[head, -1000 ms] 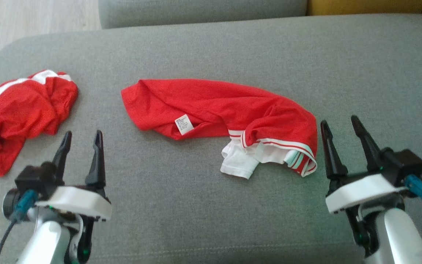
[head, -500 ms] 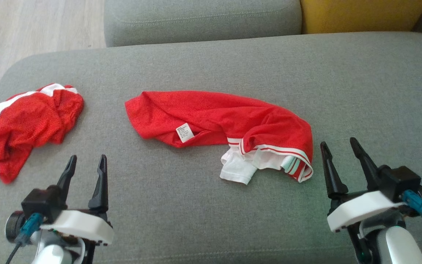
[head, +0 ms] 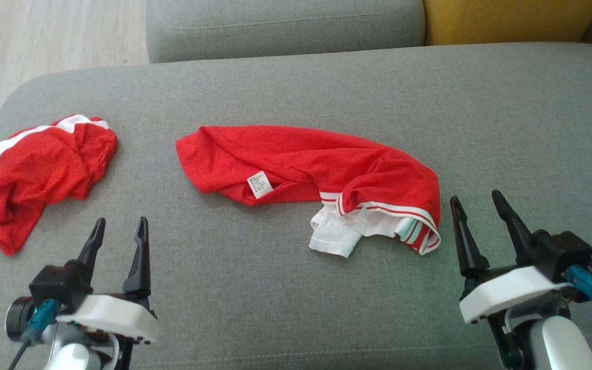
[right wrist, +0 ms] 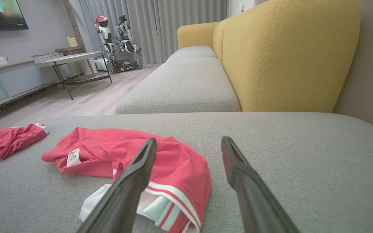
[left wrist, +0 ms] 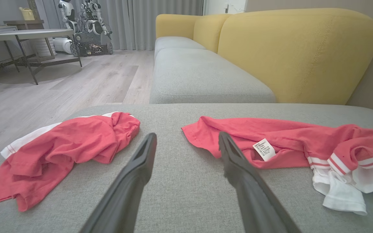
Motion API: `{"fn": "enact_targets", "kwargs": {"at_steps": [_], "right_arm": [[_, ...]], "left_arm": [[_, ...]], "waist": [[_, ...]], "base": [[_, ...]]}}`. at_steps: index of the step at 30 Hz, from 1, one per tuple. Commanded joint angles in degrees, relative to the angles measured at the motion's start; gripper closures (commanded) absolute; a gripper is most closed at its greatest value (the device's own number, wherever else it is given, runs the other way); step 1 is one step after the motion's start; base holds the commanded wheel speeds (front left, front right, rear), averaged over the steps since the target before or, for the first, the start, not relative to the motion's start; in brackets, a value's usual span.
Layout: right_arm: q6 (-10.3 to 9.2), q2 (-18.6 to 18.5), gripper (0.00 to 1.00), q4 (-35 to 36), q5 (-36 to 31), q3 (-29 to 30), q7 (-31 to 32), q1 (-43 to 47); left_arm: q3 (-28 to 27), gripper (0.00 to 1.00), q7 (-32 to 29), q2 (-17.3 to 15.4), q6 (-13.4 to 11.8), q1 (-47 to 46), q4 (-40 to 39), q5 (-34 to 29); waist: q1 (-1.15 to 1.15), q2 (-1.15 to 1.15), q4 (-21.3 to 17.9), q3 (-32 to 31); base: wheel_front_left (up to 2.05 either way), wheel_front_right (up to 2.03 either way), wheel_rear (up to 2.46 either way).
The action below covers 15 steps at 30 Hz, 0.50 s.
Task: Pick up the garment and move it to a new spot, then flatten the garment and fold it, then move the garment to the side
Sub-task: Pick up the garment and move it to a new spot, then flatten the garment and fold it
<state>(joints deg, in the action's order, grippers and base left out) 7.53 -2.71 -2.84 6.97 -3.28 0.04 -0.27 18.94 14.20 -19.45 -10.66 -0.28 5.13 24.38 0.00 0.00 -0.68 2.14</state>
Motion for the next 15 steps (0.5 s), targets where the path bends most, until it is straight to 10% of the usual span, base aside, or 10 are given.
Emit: {"fn": "enact_targets", "kwargs": {"at_steps": [1, 15], "right_arm": [[-0.04, -0.17, 0.0, 2.19, -0.29, -1.16, 0.22, -1.6], [-0.04, -0.17, 0.0, 1.78, -0.15, -1.5, 0.13, -2.19]], "left_arm": [[-2.33, 0.0, 0.26, -1.66, -0.4, -2.47, -1.92, 0.11], [-2.17, 0.0, 0.4, -1.81, -0.63, -3.03, -2.03, 0.04]], "waist": [[0.0, 0.0, 0.03, 0.12], [0.0, 0.0, 0.18, 0.94]], "base": [[0.0, 0.0, 0.0], [0.0, 0.0, 0.0]]}}
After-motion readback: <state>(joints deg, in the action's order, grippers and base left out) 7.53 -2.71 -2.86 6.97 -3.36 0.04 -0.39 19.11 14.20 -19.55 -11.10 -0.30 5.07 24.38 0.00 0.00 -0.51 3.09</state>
